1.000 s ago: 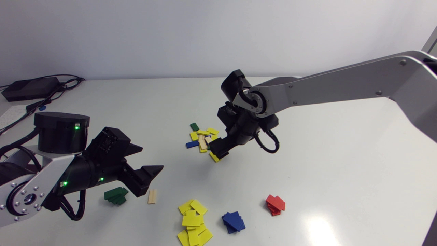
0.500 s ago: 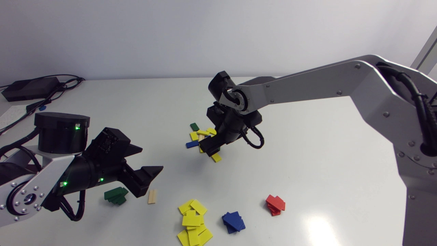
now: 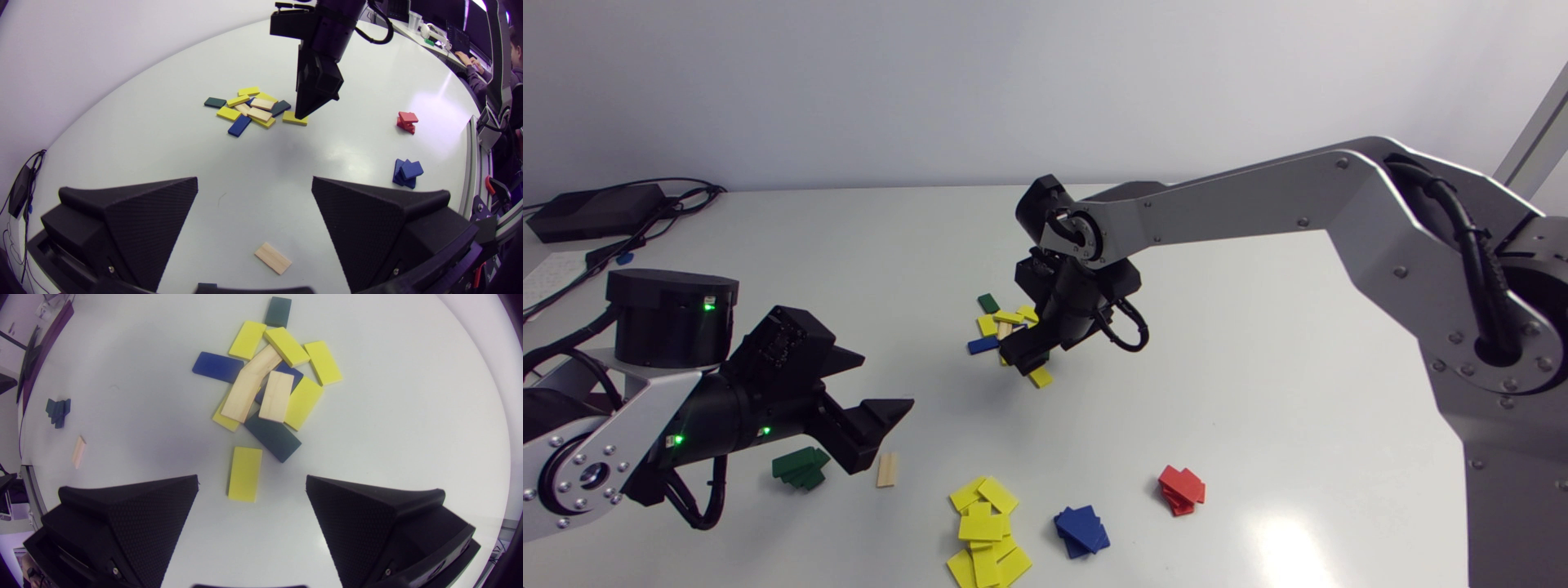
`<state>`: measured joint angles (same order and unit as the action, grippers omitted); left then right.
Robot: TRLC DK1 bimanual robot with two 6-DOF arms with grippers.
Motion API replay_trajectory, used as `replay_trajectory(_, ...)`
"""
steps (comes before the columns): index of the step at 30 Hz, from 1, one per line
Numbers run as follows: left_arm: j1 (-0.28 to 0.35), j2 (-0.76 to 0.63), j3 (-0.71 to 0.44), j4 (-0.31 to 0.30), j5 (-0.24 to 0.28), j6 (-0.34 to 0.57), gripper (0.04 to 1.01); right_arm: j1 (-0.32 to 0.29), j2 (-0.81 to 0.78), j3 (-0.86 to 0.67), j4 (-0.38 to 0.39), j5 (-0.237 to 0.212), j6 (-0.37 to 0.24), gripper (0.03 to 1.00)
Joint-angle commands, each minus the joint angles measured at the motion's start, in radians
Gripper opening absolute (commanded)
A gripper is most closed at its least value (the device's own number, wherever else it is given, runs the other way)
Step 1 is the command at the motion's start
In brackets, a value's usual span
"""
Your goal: Take domino bricks one by one from the mixed stack on the table and place each onto the existing stack of the same color.
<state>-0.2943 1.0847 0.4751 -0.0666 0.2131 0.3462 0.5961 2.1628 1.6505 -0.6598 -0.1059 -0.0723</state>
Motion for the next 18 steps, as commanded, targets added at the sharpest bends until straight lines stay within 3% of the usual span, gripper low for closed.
replay_trajectory(1,0.007,0.001,-0.003,-0.004,0.012,-0.004,0.995,0.008,0.054,0.038,-0.031,-0.011,-0.020,0.920)
replay_trajectory(18,0.011,0.003,-0.003,-0.006,0.014,-0.003,0.995,0.007,0.117,0.103,-0.093,-0.029,-0.038,0.918)
